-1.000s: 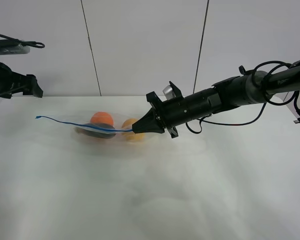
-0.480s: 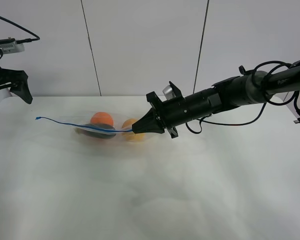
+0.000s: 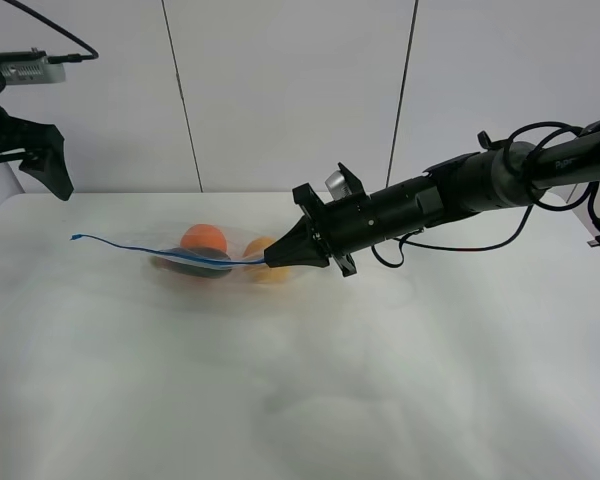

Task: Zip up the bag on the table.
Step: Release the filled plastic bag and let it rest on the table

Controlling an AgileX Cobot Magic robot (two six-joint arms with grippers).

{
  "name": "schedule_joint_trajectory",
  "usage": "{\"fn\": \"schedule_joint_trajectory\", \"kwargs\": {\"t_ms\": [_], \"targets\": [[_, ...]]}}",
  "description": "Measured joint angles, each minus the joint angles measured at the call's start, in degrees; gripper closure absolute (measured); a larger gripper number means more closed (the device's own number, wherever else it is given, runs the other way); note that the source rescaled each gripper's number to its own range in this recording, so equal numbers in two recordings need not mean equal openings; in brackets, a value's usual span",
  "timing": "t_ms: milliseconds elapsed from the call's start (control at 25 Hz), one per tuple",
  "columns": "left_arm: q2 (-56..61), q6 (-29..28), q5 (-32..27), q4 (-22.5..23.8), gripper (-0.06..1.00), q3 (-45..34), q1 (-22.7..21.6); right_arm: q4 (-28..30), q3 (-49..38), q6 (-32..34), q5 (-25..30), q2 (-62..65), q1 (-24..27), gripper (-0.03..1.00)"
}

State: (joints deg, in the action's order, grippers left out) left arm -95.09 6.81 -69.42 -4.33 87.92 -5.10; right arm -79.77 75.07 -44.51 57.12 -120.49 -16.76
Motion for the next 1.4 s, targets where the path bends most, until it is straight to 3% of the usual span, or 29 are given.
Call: {"fn": "schedule_joint_trajectory", "kwargs": {"t_ms": [200,680,920,1080,1400], "targets": [[7.43,-0.3,0.05,0.43,-0.06,-5.99,0.17,0.0,0.0,0.0,0.0,0.0,0.0,0.97],[42.12,-0.36,2.37,0.69,-0.06,-38.8,2.68,0.0,0.0,0.0,0.0,0.0,0.0,0.97],[55.28,-0.73,2.27,0.69,-0.06,-50.67,2.76,0.0,0.0,0.0,0.0,0.0,0.0,0.97],[62.55,-2.18,2.13,0.69,-0.06,-54.78,2.76,0.0,0.0,0.0,0.0,0.0,0.0,0.97],[73.86,-3.02,2.69,0.64,-0.06,-55.04,2.81,0.0,0.0,0.0,0.0,0.0,0.0,0.97]]}}
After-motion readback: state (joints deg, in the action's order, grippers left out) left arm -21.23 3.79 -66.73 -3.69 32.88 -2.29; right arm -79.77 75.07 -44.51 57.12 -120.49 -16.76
